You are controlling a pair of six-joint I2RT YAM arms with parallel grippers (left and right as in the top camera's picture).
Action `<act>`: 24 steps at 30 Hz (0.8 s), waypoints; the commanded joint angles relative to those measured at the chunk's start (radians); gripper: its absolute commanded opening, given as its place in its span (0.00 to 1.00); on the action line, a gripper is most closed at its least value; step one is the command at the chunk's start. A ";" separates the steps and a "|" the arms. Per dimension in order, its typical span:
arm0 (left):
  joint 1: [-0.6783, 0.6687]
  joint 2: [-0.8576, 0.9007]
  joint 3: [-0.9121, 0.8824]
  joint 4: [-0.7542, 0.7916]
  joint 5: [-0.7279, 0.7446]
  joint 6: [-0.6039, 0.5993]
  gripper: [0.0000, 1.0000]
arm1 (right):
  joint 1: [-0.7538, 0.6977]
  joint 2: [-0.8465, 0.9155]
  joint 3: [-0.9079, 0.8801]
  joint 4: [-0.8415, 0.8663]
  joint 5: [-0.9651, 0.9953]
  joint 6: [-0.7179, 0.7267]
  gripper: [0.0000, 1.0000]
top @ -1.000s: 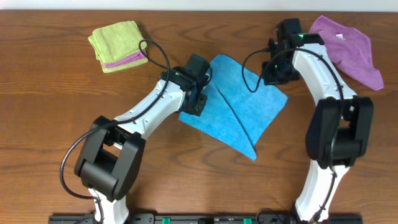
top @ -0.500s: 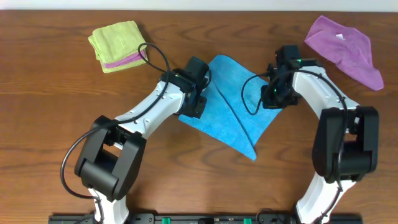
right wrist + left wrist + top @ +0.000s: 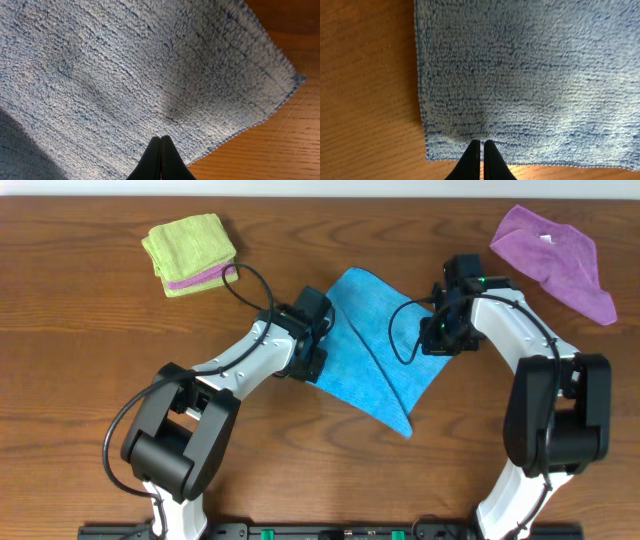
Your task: Fold the cloth
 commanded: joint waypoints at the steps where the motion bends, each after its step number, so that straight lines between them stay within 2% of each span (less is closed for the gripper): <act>1: -0.003 0.014 -0.002 0.006 -0.008 0.013 0.06 | 0.000 -0.026 -0.026 0.009 -0.011 0.024 0.02; 24: -0.035 0.014 -0.078 0.035 0.000 0.018 0.06 | -0.001 -0.025 -0.087 0.149 -0.011 0.024 0.01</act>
